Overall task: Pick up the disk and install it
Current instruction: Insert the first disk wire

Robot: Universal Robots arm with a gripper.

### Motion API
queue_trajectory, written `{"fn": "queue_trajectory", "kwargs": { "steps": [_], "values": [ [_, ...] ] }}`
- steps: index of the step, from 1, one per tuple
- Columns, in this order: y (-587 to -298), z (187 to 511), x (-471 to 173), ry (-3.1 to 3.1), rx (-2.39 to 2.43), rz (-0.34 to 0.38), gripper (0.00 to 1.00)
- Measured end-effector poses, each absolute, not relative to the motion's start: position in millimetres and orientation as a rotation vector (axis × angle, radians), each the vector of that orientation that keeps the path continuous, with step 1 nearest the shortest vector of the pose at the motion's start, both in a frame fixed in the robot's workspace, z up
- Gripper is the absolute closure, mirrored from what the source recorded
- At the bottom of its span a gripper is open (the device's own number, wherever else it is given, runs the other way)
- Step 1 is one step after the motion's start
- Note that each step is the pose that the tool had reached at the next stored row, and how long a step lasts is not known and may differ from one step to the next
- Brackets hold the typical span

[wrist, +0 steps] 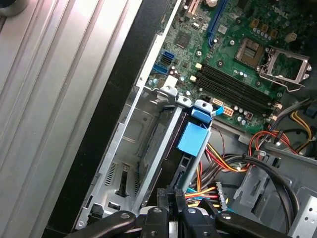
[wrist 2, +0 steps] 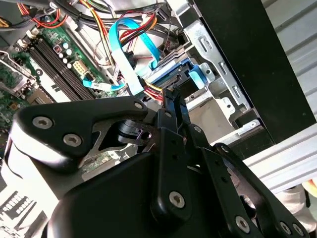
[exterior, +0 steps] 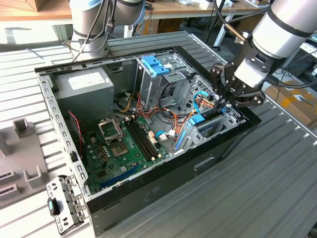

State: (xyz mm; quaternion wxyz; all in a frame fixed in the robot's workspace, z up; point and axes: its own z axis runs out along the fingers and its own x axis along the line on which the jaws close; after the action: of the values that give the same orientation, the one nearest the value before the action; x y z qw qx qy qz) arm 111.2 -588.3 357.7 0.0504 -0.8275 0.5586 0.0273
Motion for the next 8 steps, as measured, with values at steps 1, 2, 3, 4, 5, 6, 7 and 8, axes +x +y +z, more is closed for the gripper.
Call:
{"fn": "queue_trajectory", "kwargs": {
  "steps": [1,2,3,4,5,6,7,8],
  "values": [
    [-588.3,357.7,111.3,1.725,-2.502,0.082,0.83],
    [-588.3,357.6,111.2,1.748,-2.485,0.080,0.83],
    [-588.3,357.6,111.3,1.761,-2.476,0.079,0.83],
    [-588.3,357.6,111.3,1.772,-2.468,0.079,0.83],
    [-588.3,357.6,111.2,1.789,-2.455,0.078,0.83],
    [-588.3,357.5,111.2,1.810,-2.440,0.076,0.83],
    [-588.3,357.6,111.2,1.821,-2.431,0.076,0.83],
    [-588.3,357.5,111.3,1.835,-2.420,0.075,0.83]
  ]
}}
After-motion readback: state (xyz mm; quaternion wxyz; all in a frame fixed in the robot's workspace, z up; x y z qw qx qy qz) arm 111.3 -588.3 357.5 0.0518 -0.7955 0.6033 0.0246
